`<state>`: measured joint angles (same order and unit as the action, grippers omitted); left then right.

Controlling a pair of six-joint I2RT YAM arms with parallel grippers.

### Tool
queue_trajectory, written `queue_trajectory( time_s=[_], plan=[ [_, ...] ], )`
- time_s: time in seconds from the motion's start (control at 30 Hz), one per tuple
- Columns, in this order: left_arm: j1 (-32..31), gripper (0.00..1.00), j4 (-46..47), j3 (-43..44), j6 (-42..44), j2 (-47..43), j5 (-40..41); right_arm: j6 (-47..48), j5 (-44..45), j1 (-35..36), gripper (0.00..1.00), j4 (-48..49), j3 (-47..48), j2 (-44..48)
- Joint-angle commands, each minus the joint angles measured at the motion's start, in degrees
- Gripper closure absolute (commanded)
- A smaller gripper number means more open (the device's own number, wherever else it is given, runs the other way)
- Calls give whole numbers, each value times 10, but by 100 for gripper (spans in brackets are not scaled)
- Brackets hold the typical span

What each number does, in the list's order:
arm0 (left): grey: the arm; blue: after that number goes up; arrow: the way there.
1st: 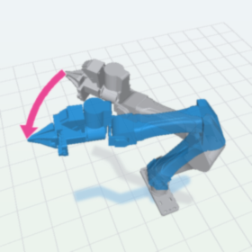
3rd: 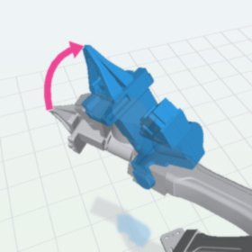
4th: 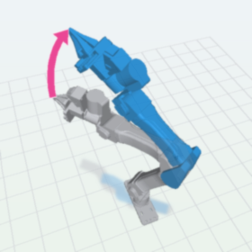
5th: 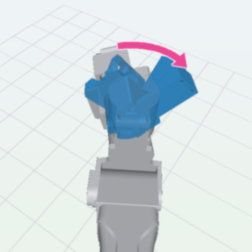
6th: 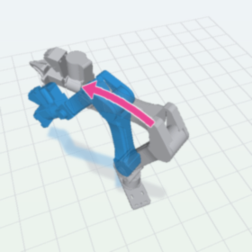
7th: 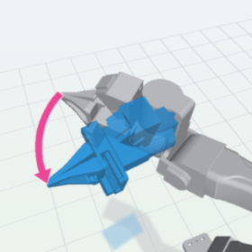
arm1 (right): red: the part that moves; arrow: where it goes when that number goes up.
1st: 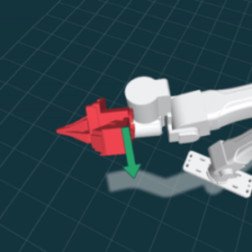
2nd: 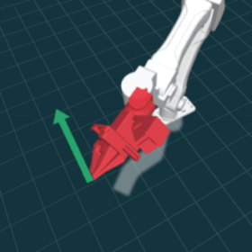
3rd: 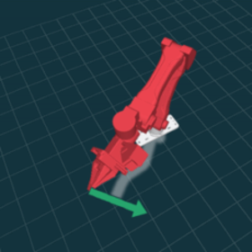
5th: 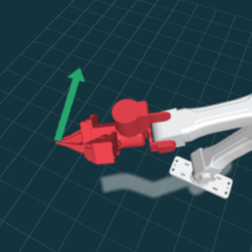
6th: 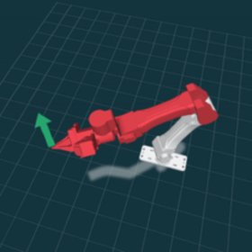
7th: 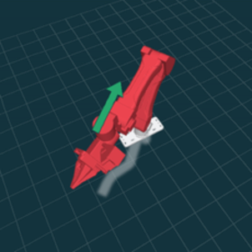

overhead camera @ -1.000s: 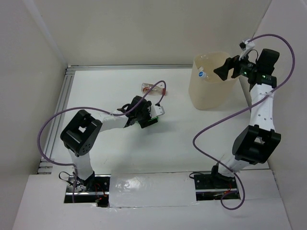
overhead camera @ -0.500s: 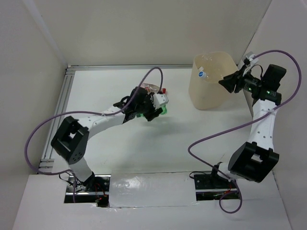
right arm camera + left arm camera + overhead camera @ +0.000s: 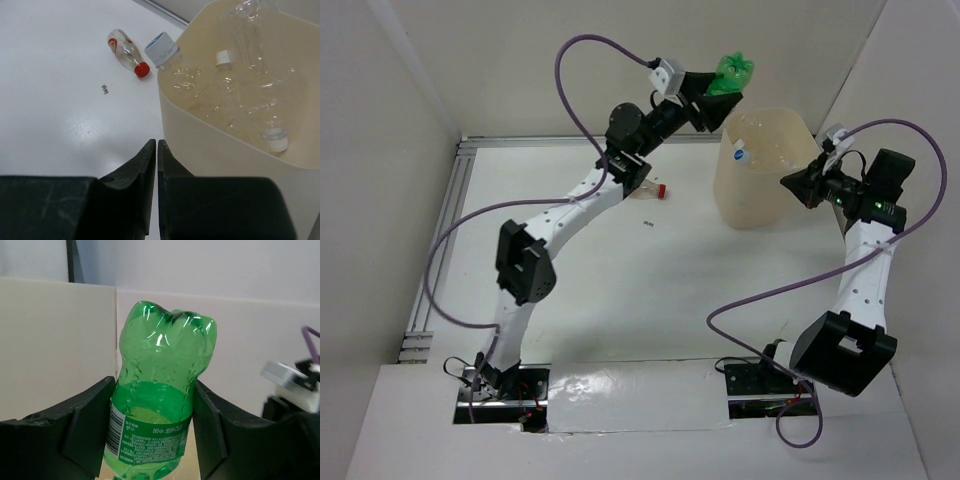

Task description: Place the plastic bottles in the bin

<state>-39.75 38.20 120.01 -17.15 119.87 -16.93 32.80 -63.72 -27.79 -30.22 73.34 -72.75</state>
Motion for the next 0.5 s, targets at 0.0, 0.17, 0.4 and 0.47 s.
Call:
queue_trajectory(
  time_s=[0.0, 0.17, 0.4, 0.47],
  plan=[
    [-3, 86, 94, 134, -134, 118, 53, 25, 3, -2, 88, -31, -13, 24],
    [-9, 82, 145, 246, -236, 229, 140, 40, -17, -8, 88, -60, -25, 30],
    [-14, 76, 182, 229, -297, 256, 185, 74, -47, -8, 88, -100, -37, 30],
    [-14, 73, 188, 234, -318, 267, 196, 80, -47, -8, 88, -108, -43, 30]
  ],
)
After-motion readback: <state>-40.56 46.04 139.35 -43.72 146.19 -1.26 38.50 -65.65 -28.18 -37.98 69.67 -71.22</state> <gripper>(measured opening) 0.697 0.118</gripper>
